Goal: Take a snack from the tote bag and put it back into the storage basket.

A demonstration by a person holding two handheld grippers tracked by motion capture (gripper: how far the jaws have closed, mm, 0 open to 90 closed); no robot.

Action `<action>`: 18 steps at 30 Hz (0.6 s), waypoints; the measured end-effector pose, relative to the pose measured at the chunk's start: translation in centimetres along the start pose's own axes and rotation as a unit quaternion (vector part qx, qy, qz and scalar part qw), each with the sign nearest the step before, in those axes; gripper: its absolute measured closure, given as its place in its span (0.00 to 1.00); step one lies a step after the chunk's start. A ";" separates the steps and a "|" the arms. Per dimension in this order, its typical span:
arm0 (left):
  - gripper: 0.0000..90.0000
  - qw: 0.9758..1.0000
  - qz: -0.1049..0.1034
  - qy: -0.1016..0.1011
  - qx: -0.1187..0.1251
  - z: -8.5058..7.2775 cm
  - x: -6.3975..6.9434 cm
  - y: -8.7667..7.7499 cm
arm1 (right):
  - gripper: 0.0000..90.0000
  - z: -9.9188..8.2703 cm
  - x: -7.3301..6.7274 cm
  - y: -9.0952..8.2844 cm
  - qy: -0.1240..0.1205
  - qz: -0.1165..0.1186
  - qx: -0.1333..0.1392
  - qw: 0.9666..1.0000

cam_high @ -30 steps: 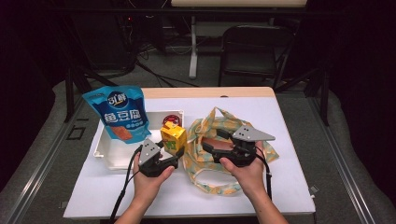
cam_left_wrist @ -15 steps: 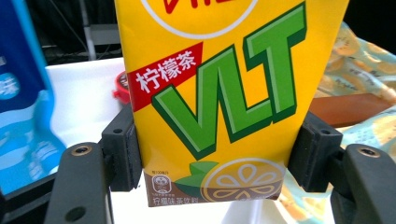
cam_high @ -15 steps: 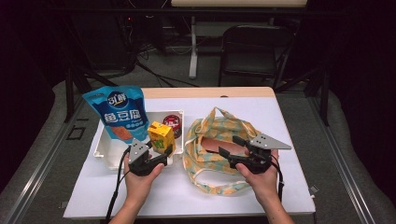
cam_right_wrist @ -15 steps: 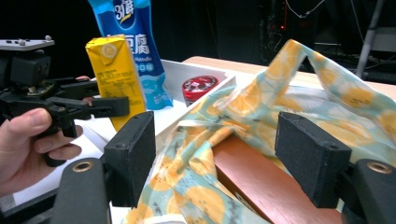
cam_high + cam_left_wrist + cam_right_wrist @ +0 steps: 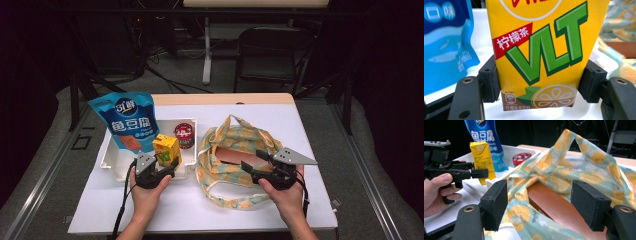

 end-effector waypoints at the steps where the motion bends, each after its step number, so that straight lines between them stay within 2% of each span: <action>1: 0.36 1.000 0.003 0.003 -0.008 -0.3 0.0 0.2 | 0.34 -0.2 0.1 0.0 -0.002 -0.001 -0.006 1.000; 4: 0.36 1.000 0.009 0.004 -0.025 -1.1 0.2 0.8 | 0.34 -0.6 0.0 0.1 -0.001 -0.002 -0.009 1.000; 7: 0.36 0.999 0.023 0.019 -0.046 -1.7 0.2 1.2 | 0.34 -0.7 0.0 0.1 -0.004 -0.004 -0.010 1.000; 10: 0.36 0.998 0.024 0.020 -0.050 -1.8 0.2 1.3 | 0.34 -0.8 0.1 -0.2 -0.009 -0.007 -0.013 1.000; 14: 0.36 0.997 0.038 0.025 -0.069 -2.3 0.1 1.7 | 0.34 -1.2 0.5 -0.6 -0.005 -0.014 -0.013 1.000; 15: 0.36 0.997 0.042 0.024 -0.063 -2.2 0.2 1.9 | 0.34 -1.3 0.6 -0.7 -0.005 -0.015 -0.013 1.000; 18: 0.36 0.996 0.049 0.031 -0.066 -2.3 0.2 1.9 | 0.35 -1.5 0.8 -0.8 -0.005 -0.018 -0.012 1.000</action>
Point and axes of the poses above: each handheld gripper's, and its own axes: y roughly forward along the jaws, z roughly out of its top, x roughly to its right, the point moved 10 cm from there along y, roughly forward along the jaws, and after that the axes turned 12 degrees about z, right-handed, at the moved point
